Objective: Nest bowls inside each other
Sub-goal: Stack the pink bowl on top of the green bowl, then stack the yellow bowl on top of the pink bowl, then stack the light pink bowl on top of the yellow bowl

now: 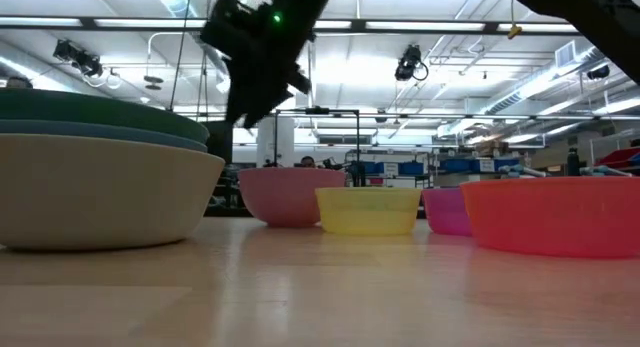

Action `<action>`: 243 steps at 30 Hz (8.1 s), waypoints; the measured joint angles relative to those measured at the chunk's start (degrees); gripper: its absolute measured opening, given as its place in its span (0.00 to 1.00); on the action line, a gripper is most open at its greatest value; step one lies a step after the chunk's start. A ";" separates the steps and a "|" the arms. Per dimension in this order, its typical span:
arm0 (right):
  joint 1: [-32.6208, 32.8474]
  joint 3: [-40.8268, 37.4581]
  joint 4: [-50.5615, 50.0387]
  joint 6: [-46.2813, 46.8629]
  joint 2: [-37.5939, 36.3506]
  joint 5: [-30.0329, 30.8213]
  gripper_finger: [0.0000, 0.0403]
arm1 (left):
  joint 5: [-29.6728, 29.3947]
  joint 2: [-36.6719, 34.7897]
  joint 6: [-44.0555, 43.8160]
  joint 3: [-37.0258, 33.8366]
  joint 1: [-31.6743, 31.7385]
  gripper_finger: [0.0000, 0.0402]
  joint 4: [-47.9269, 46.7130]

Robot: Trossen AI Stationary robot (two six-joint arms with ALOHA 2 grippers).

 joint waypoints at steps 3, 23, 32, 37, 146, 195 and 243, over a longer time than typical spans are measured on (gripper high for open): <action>-2.44 -0.05 -3.52 3.19 0.15 -6.19 0.45 | 0.00 0.02 -0.02 0.00 0.02 0.41 0.02; -3.40 -9.03 2.67 4.52 0.41 -14.81 0.51 | -1.01 0.02 -0.07 0.00 0.01 0.41 -0.03; -4.37 -17.87 12.66 4.49 0.42 -12.86 0.48 | -1.22 0.02 -0.07 0.00 0.01 0.41 -0.20; -5.26 -19.08 13.16 2.39 0.42 -12.59 0.32 | -1.57 0.02 -0.07 0.00 0.01 0.41 -0.20; 5.22 -27.30 -3.84 6.28 -4.63 -10.89 0.34 | -2.73 0.04 -2.97 -0.02 0.00 0.41 -4.40; 12.65 0.26 9.84 -11.44 -4.26 -21.94 0.24 | -4.94 2.69 -2.67 -0.02 0.00 0.41 -3.61; 4.63 -38.49 -17.40 23.09 -22.98 -11.91 0.31 | -4.93 2.67 -5.90 -0.02 -0.05 0.41 -8.79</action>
